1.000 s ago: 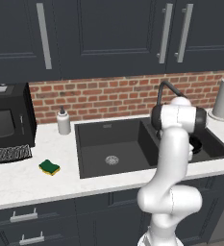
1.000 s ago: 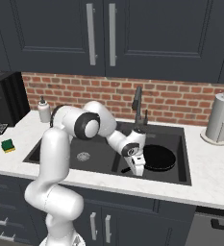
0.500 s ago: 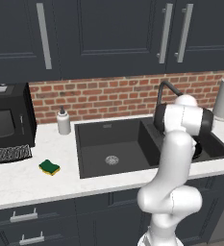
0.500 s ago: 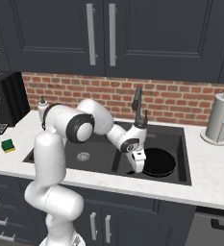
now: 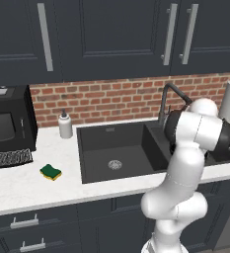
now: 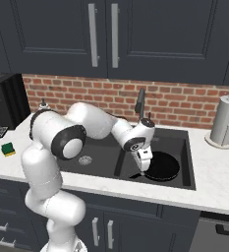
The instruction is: Pick the pan and sponge and place them into the sink. Then turn on the water.
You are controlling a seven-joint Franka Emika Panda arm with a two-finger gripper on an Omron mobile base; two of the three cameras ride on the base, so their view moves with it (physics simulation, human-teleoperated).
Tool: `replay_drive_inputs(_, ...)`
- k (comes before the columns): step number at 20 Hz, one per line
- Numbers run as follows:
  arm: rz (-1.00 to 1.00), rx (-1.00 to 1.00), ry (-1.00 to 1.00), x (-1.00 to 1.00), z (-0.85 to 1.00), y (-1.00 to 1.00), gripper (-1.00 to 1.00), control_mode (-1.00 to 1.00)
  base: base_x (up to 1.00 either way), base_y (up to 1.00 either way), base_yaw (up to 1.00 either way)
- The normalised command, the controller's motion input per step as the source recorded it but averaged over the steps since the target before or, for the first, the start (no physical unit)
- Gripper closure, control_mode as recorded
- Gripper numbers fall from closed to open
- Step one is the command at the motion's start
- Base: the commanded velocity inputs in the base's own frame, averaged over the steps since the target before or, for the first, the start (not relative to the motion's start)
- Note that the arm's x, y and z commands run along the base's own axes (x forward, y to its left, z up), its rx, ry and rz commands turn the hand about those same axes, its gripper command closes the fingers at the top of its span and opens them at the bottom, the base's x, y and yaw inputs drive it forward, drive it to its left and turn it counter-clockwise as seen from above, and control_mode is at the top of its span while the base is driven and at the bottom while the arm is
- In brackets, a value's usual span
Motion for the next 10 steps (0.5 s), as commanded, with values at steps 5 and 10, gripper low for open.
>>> replay_drive_inputs(5, 0.0, 0.11, -0.31, -0.53, 0.77, -0.29, -1.0, -1.0, 0.0, 0.0, 0.0)
replay_drive_inputs(10, 0.01, 0.08, -0.31, -0.63, 0.57, -0.14, -1.0, -1.0, 0.0, 0.0, 0.0)
